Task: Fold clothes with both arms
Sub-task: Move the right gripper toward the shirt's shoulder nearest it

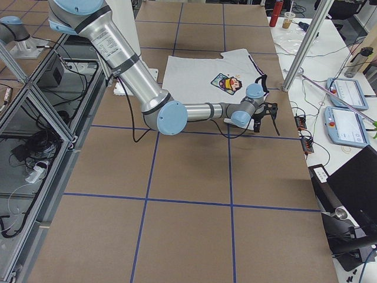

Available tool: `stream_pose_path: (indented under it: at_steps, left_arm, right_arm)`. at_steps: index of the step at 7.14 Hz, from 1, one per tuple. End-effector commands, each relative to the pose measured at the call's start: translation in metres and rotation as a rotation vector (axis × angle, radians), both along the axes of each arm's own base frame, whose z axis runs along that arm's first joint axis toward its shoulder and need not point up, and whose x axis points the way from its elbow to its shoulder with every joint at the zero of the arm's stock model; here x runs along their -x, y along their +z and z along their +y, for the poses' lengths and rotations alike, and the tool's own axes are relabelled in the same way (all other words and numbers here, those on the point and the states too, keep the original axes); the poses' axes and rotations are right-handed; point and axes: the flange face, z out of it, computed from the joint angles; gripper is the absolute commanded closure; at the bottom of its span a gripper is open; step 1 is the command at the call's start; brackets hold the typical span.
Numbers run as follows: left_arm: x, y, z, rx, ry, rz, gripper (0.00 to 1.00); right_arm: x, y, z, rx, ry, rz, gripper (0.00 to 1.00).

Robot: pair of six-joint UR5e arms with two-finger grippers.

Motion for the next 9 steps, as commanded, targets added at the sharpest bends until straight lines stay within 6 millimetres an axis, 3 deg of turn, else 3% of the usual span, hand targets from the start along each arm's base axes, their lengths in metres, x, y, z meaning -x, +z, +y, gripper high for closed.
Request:
stream_pose_path:
  at_steps: [1, 2, 4, 5, 6, 7, 9]
  left_arm:
    - [0.0, 0.0006, 0.0017, 0.001, 0.0, 0.0, 0.0]
    - [0.0, -0.0041, 0.0018, -0.008, 0.0, 0.0, 0.0]
    - [0.0, -0.0042, 0.0024, -0.009, 0.001, 0.0, 0.0]
    - [0.0001, -0.0049, 0.0024, -0.009, 0.0, -0.001, 0.0]
    - [0.0001, -0.0047, 0.0024, -0.008, 0.0, -0.001, 0.0]
    - [0.0001, -0.0054, 0.0018, -0.008, -0.001, -0.001, 0.0]
    - [0.0001, -0.0054, 0.0018, -0.007, -0.002, 0.0, 0.0]
  right_arm:
    - [0.006, 0.0033, -0.001, 0.006, 0.002, 0.011, 0.33]
    - [0.0094, 0.0048, 0.0, 0.003, 0.01, 0.022, 0.45]
    - [0.0102, 0.0063, 0.0009, 0.004, 0.009, 0.025, 0.54]
    - [0.0099, 0.0083, 0.0012, 0.006, 0.009, 0.027, 0.66]
    - [0.0088, 0.0075, 0.0006, 0.005, 0.01, 0.026, 0.87]
    - [0.0088, 0.0073, 0.0007, 0.004, 0.01, 0.025, 1.0]
    - [0.0077, 0.0049, 0.0003, 0.003, 0.012, 0.02, 1.0]
